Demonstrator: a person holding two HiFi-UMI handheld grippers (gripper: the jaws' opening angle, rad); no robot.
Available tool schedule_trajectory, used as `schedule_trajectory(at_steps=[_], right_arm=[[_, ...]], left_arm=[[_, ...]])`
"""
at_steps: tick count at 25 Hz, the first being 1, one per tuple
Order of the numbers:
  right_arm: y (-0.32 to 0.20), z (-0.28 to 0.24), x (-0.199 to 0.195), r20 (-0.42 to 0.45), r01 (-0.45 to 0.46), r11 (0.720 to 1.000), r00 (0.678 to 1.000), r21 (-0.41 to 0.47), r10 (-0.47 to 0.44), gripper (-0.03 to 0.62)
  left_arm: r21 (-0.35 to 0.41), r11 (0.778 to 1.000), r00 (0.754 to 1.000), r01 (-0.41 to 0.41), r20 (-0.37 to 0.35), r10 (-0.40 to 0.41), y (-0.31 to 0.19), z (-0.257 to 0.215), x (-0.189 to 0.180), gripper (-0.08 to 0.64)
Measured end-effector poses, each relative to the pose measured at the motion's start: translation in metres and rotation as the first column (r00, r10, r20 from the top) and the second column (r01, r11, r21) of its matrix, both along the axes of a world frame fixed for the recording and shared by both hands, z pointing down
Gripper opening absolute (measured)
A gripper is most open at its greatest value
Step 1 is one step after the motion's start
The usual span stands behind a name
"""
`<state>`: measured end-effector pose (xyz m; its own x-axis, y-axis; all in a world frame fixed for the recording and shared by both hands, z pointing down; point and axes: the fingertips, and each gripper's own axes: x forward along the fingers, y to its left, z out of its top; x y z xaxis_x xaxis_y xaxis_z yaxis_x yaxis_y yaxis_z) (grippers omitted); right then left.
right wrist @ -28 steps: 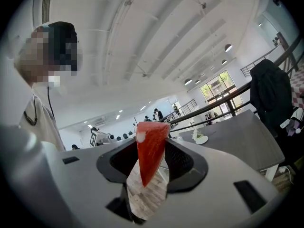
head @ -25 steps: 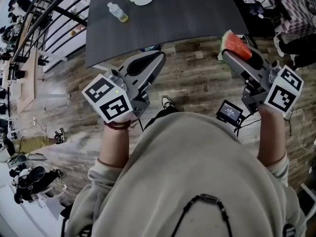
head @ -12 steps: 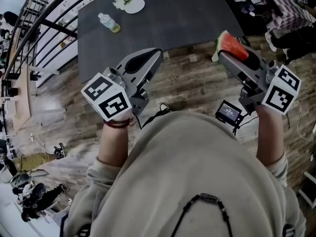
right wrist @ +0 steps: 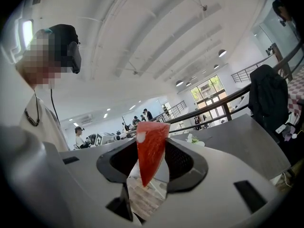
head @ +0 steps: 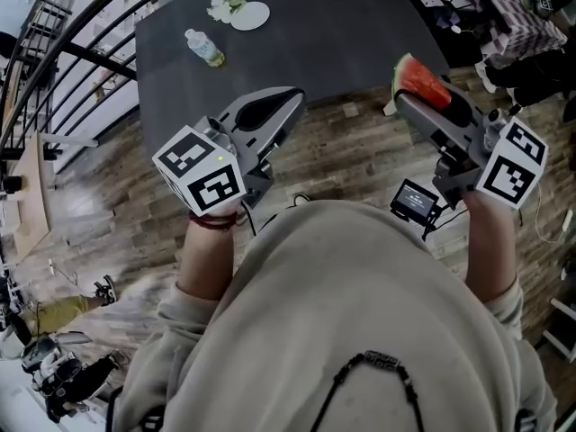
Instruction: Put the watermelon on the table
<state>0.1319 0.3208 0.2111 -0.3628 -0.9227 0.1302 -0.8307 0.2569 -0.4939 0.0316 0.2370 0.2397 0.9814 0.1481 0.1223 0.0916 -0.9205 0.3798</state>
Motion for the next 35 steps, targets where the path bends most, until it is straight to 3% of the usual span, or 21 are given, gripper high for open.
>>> schedule_trajectory(at_steps=[13, 22, 29, 35], right_arm=[[-0.098, 0.002, -0.064, -0.023, 0.09, 0.996, 0.996, -0.017, -0.09, 0.183], [-0.132, -0.003, -0.079, -0.005, 0.159, 0.987, 0.987, -0.002, -0.159, 0.183], [-0.199, 0.007, -0.06, 0.038, 0.244, 0.97, 0.969, 0.009, -0.244, 0.184], [-0.252, 0.008, -0.035, 0.018, 0.324, 0.945, 0.946, 0.031, -0.325, 0.183]], left_arm=[[-0.049, 0.995, 0.996, 0.083, -0.025, -0.084, -0.078, 0.016, -0.079, 0.003], [-0.05, 0.987, 0.988, 0.151, -0.01, -0.152, -0.096, 0.012, -0.104, 0.003], [-0.038, 0.968, 0.968, 0.249, 0.017, -0.249, -0.146, 0.016, -0.098, 0.003], [-0.024, 0.931, 0.932, 0.363, 0.003, -0.363, -0.191, 0.016, -0.078, 0.003]])
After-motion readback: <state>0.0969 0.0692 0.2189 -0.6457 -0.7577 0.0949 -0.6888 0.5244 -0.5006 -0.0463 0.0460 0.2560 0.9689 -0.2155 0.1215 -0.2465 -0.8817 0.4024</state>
